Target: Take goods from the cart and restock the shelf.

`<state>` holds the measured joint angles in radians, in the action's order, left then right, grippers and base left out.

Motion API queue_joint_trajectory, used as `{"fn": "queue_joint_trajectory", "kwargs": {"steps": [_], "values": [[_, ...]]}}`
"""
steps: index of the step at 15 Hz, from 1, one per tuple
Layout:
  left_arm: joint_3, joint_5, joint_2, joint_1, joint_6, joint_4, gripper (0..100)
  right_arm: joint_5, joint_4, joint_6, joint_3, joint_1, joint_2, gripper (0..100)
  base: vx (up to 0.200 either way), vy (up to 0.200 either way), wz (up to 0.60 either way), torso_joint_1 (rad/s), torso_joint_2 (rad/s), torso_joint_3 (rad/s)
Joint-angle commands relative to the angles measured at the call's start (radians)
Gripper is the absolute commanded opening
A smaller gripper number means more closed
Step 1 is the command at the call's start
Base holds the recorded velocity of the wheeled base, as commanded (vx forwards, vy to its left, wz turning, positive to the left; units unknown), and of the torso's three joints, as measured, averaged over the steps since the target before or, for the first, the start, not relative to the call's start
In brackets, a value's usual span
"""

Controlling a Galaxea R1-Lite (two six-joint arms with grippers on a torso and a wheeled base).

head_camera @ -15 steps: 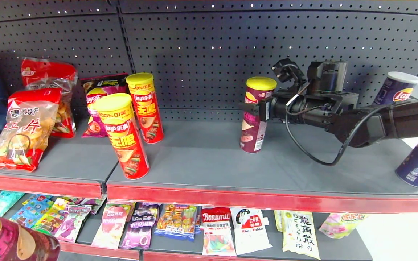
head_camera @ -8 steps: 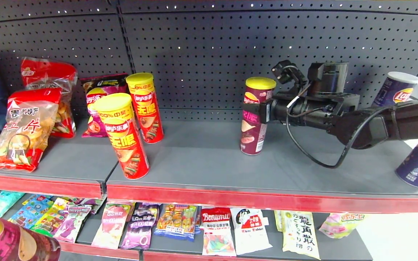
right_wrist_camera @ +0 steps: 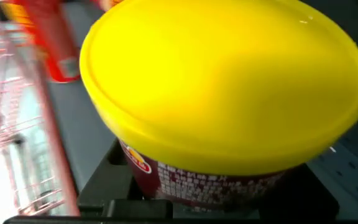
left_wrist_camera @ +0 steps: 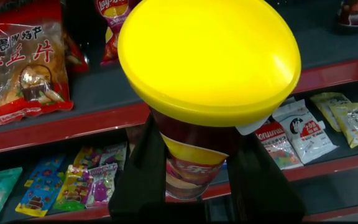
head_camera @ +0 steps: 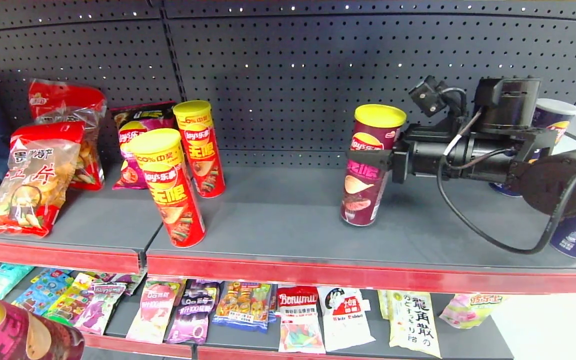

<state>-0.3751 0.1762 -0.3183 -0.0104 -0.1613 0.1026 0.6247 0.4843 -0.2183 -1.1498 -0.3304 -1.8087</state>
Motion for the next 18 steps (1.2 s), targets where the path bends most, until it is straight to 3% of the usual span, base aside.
{"fn": "queue_joint_trajectory", "kwargs": {"steps": [1,4,7,18], "values": [[-0.001,0.0,0.001,0.0,0.0,0.0,0,0.021,-0.003,-0.004,0.028,0.008,0.04,0,0.0,0.0,0.0,0.0,0.0,0.0],[-0.002,-0.001,0.001,0.0,0.0,0.0,0,0.13,0.002,-0.013,0.073,0.002,0.063,0,0.0,0.0,0.0,0.0,0.0,0.0],[-0.004,0.0,-0.001,0.0,0.0,0.0,0,0.168,0.002,-0.073,0.074,0.004,0.043,0,0.0,0.0,0.0,0.0,0.0,0.0],[-0.007,0.0,-0.008,0.0,0.0,0.0,0,0.236,-0.003,-0.09,0.102,-0.038,0.034,0,0.0,0.0,0.0,0.0,0.0,0.0]]}}
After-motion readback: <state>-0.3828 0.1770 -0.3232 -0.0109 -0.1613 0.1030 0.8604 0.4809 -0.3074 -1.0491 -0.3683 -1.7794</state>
